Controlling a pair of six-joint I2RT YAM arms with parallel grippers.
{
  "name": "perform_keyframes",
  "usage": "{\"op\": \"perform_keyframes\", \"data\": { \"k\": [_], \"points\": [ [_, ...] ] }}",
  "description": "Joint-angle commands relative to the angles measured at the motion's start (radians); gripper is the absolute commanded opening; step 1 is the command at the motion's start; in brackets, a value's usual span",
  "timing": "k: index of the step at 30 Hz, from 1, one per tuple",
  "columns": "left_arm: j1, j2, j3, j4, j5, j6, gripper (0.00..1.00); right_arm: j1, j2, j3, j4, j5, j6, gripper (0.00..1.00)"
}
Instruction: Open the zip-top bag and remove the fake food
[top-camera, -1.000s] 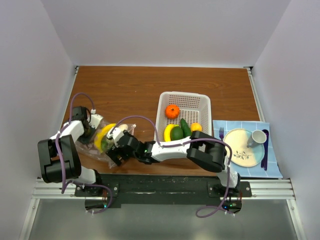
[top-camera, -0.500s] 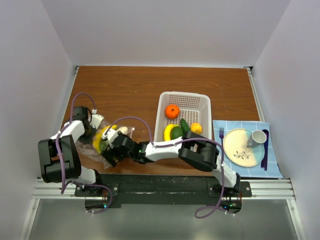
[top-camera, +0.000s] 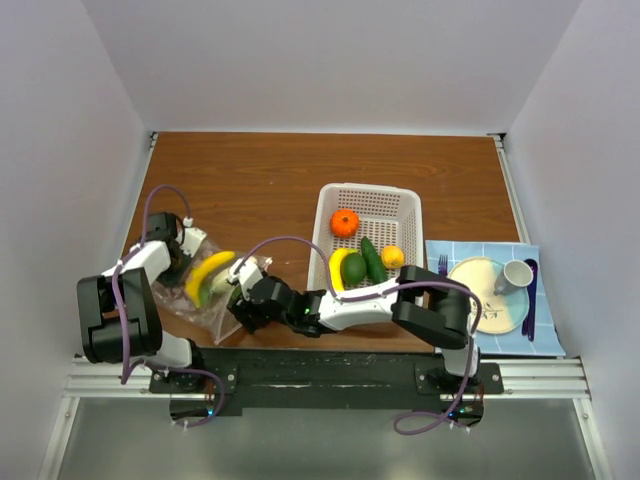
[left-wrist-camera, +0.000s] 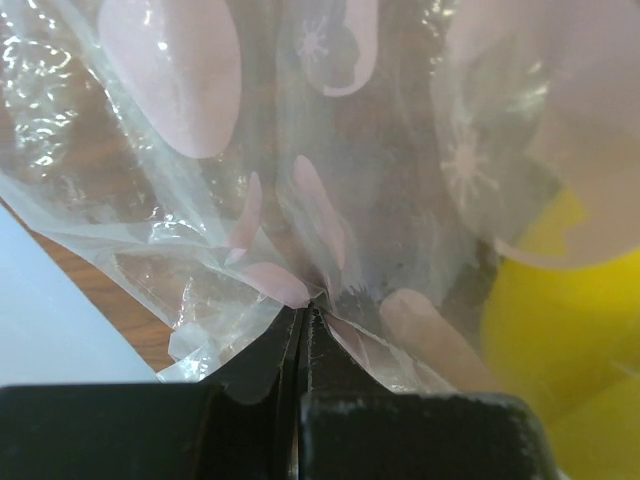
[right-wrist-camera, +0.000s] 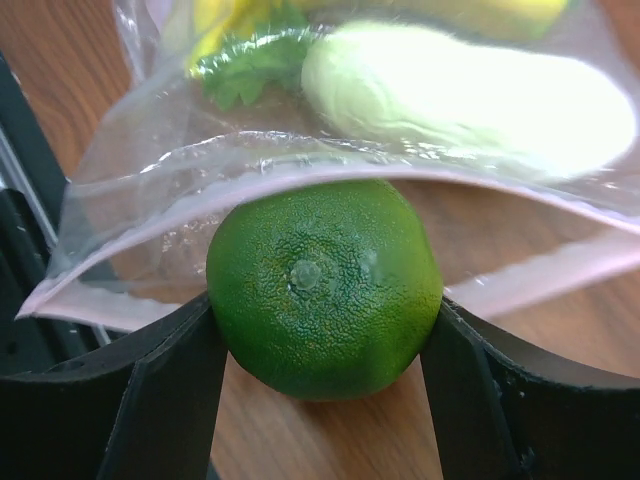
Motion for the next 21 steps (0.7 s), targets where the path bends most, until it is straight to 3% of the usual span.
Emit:
{"op": "perform_keyframes", "data": {
  "k": [1, 6, 8, 9, 12, 17, 21],
  "points": [
    [0.003, 0.035, -0.019, 0.056, -0.02, 0.007, 0.0, 0.009, -0.106, -0.011, -0.053, 0.097, -0.007, 0.58],
    [0.011, 0.039, -0.013, 0.053, -0.02, -0.004, 0.0, 0.008, -0.232, -0.012, -0.206, 0.198, -0.033, 0.58],
    [0.011, 0.035, 0.004, 0.021, 0.003, -0.022, 0.0, -0.009, -0.322, -0.023, -0.242, 0.264, -0.039, 0.48],
    [0.011, 0.033, 0.015, -0.002, 0.019, -0.03, 0.0, -0.056, -0.351, -0.028, -0.292, 0.301, -0.016, 0.34],
    [0.011, 0.009, 0.111, -0.133, 0.174, -0.067, 0.0, -0.209, -0.472, -0.046, -0.413, 0.376, 0.08, 0.18],
    [0.011, -0.053, 0.268, -0.379, 0.396, -0.076, 0.0, -0.339, -0.51, -0.054, -0.609, 0.527, 0.134, 0.1],
    [0.011, -0.094, 0.372, -0.493, 0.509, -0.064, 0.0, -0.377, -0.436, -0.045, -0.713, 0.556, 0.215, 0.11]
  ]
}}
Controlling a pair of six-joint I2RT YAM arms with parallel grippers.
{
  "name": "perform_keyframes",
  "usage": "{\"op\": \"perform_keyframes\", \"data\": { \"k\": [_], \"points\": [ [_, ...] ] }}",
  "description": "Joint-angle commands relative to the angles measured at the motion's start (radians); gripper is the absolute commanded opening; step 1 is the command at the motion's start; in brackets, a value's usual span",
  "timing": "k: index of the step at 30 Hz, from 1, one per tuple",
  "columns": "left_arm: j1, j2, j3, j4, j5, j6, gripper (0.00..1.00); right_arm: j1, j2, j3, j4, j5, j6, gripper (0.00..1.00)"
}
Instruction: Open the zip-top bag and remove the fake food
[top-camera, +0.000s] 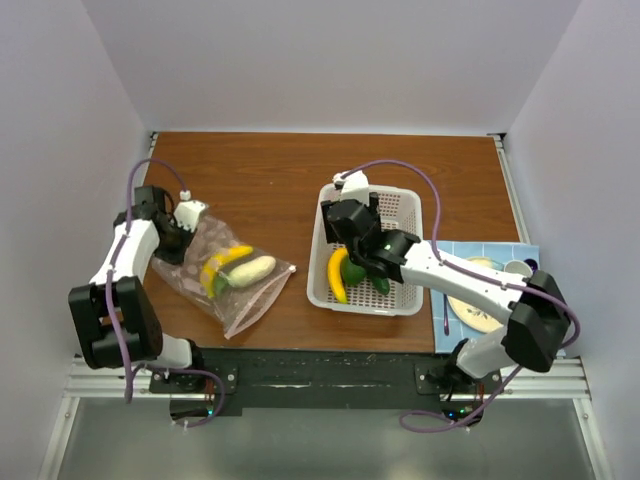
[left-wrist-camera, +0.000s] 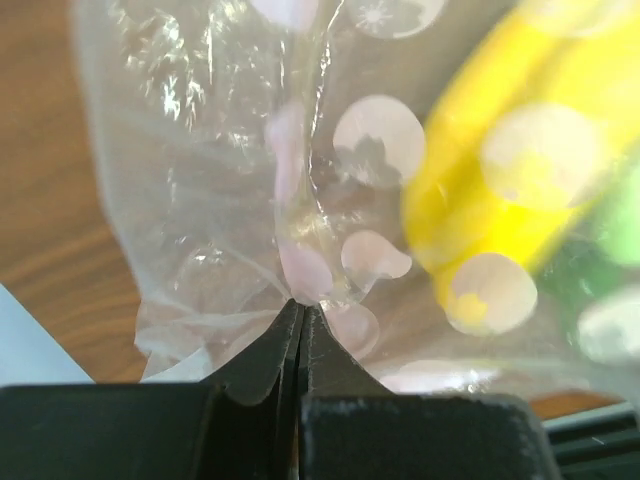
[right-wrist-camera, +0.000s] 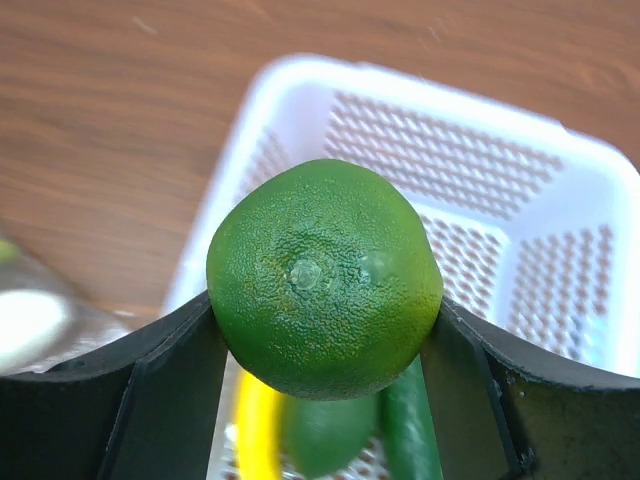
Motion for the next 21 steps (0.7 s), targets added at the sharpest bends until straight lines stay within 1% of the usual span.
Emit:
{"op": "perform_keyframes", "data": {
  "k": [1, 2, 3, 4, 5, 9, 12, 13, 14, 15, 16, 17, 19, 20, 21],
  "points": [
    [0.002, -0.074, 0.11, -0.196, 0.193, -0.006, 0.0, 0.002, 0.096, -0.001, -0.213, 0.091, 0.123, 0.16],
    [0.002, -0.082, 0.11, -0.21, 0.193, -0.006, 0.0, -0.006, 0.115, -0.004, -0.229, 0.073, 0.138, 0.27],
    [0.004, -0.1, 0.107, -0.217, 0.193, 0.005, 0.0, -0.01, 0.12, -0.007, -0.23, 0.06, 0.158, 0.55],
    [0.004, -0.111, 0.104, -0.228, 0.191, 0.008, 0.0, -0.013, 0.125, -0.011, -0.229, 0.054, 0.163, 0.67],
    [0.002, -0.12, 0.101, -0.234, 0.185, 0.012, 0.0, -0.012, 0.125, -0.013, -0.226, 0.053, 0.175, 0.98],
    [0.004, -0.166, 0.082, -0.235, 0.141, 0.025, 0.0, -0.012, 0.09, 0.001, -0.207, 0.065, 0.155, 0.99],
    [0.004, -0.171, 0.047, -0.192, 0.093, 0.009, 0.0, 0.01, 0.047, 0.025, -0.175, 0.065, 0.088, 0.99],
    [0.004, -0.168, 0.035, -0.154, 0.076, 0.0, 0.0, 0.02, 0.041, 0.047, -0.172, 0.074, 0.071, 0.99],
    [0.004, -0.151, 0.027, -0.141, 0.059, -0.009, 0.1, 0.055, 0.037, 0.063, -0.178, 0.091, 0.04, 0.99],
    [0.004, -0.142, 0.029, -0.132, 0.026, -0.014, 0.17, 0.077, 0.034, 0.1, -0.19, 0.121, 0.032, 0.99],
    [0.004, -0.134, 0.036, -0.12, 0.012, -0.017, 0.28, 0.1, 0.03, 0.114, -0.201, 0.14, 0.022, 0.99],
    [0.008, -0.131, 0.061, -0.119, 0.009, -0.018, 0.3, 0.15, 0.028, 0.126, -0.201, 0.151, -0.004, 0.99],
    [0.01, -0.131, 0.098, -0.136, 0.01, -0.02, 0.38, 0.197, 0.024, 0.143, -0.203, 0.146, -0.009, 0.99],
    [0.008, -0.131, 0.143, -0.144, 0.013, -0.018, 0.38, 0.247, 0.021, 0.143, -0.201, 0.139, -0.003, 0.99],
    [0.008, -0.129, 0.168, -0.15, 0.016, -0.018, 0.38, 0.272, 0.022, 0.128, -0.195, 0.137, 0.002, 0.99]
  ]
}}
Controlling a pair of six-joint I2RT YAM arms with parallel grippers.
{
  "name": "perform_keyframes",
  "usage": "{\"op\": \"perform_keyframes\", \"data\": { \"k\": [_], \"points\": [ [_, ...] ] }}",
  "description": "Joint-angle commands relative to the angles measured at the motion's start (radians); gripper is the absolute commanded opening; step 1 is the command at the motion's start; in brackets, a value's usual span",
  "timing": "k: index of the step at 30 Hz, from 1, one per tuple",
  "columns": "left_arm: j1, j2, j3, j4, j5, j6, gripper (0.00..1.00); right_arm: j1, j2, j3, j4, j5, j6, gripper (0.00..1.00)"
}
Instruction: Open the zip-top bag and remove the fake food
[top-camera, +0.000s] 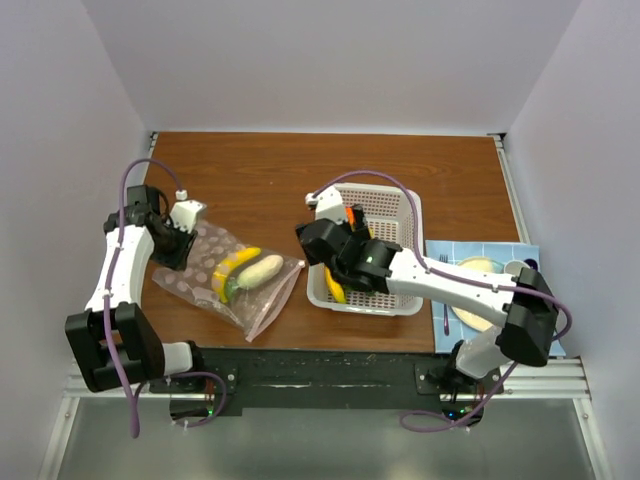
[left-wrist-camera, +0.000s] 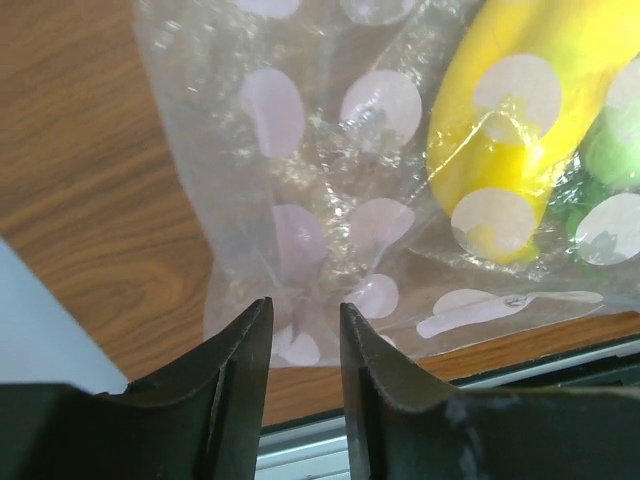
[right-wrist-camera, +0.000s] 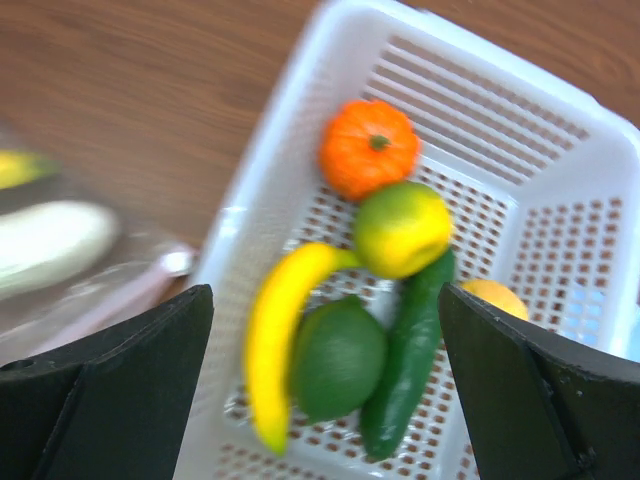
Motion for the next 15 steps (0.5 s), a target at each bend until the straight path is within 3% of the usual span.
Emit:
{"op": "perform_keyframes", "data": {
  "k": [1, 4, 6, 10, 11, 15],
  "points": [
    [0.007, 0.002, 0.147, -0.003, -0.022, -0.01, 0.4, 0.138, -0.03, 0.012, 0.04, 0.035, -0.029, 0.99],
    [0.009, 0.022, 0.261, -0.051, -0.014, -0.006, 0.45, 0.25, -0.013, -0.053, 0.137, 0.01, -0.039, 0.99],
    [0.009, 0.036, 0.324, -0.065, 0.003, 0.002, 0.45, 0.308, 0.028, -0.086, 0.186, -0.004, -0.056, 0.91],
    [-0.022, 0.076, 0.35, -0.105, 0.144, -0.016, 0.33, 0.336, 0.128, -0.105, 0.322, -0.063, -0.087, 0.67],
    [-0.036, 0.097, 0.323, -0.094, 0.159, -0.048, 0.31, 0.336, 0.145, -0.1, 0.338, -0.074, -0.097, 0.58],
    [-0.099, 0.154, 0.229, 0.05, 0.208, -0.121, 0.22, 0.335, 0.246, -0.067, 0.408, -0.1, -0.131, 0.49]
  ]
}}
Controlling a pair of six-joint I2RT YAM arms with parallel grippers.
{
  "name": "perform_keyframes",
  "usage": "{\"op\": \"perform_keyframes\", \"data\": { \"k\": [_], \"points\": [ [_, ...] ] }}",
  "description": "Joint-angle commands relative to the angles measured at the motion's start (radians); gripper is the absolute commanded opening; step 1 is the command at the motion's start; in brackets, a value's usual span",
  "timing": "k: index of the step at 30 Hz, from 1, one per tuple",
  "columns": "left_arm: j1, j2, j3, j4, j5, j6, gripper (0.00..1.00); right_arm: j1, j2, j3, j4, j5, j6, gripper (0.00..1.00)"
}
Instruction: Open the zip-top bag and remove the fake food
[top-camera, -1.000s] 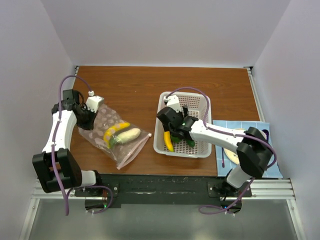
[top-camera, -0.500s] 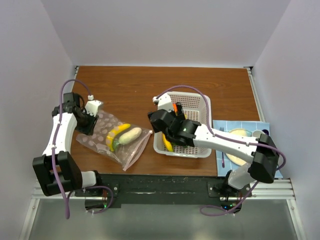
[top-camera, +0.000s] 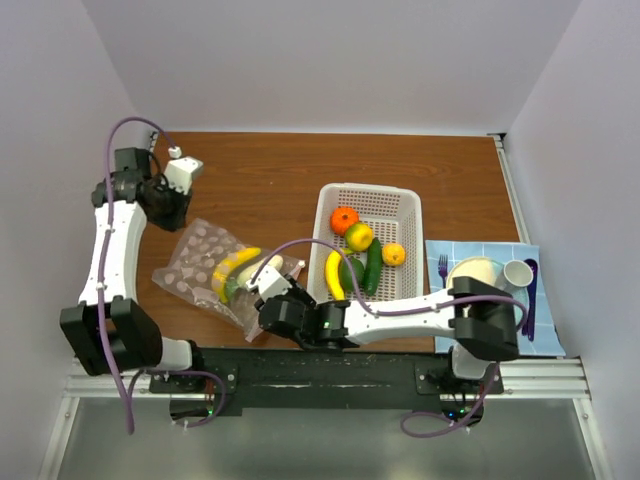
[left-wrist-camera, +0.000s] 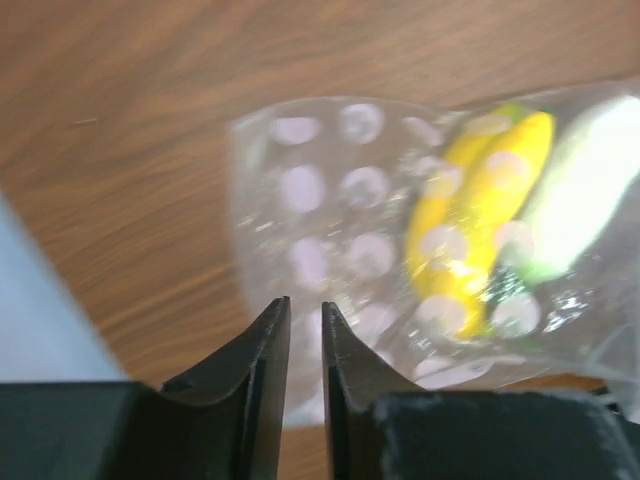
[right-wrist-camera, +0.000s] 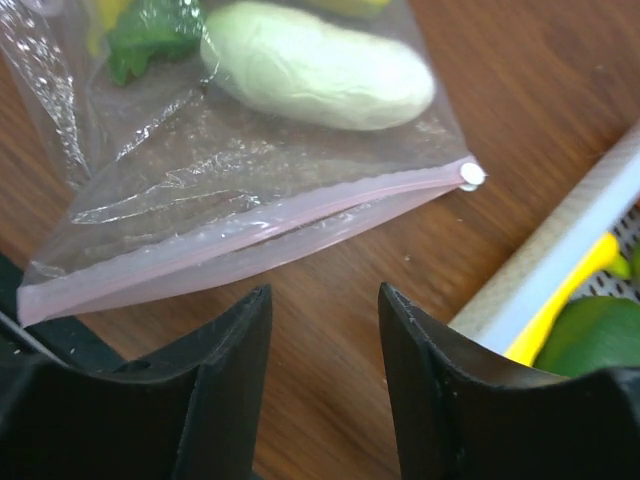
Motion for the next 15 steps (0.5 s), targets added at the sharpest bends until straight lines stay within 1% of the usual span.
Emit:
{"op": "perform_keyframes", "data": {
  "k": [1, 6, 9, 11, 12, 13, 15],
  "points": [
    [-0.075, 0.086, -0.085, 0.089, 0.104, -0.093, 0.21, -0.011, 0.067, 0.04, 0.144, -0.019, -0.044, 0.47],
    [-0.097, 0.17, -0.12, 0.162, 0.101, -0.129, 0.19, -0.038, 0.135, 0.075, 0.164, -0.053, -0.036, 0.45],
    [-0.106, 0.19, -0.162, 0.222, 0.048, -0.135, 0.19, -0.057, 0.168, 0.077, 0.173, -0.071, -0.027, 0.45],
    [-0.111, 0.202, -0.194, 0.251, -0.003, -0.138, 0.18, -0.077, 0.197, 0.08, 0.172, -0.09, -0.024, 0.47],
    [-0.114, 0.207, -0.206, 0.291, -0.024, -0.138, 0.18, -0.086, 0.207, 0.086, 0.196, -0.096, -0.024, 0.48],
    [-0.115, 0.213, -0.231, 0.31, -0.043, -0.138, 0.17, -0.101, 0.222, 0.089, 0.212, -0.111, -0.03, 0.53],
    [-0.128, 0.222, -0.249, 0.35, -0.081, -0.139, 0.17, -0.115, 0.24, 0.094, 0.244, -0.117, -0.041, 0.58]
  ]
}}
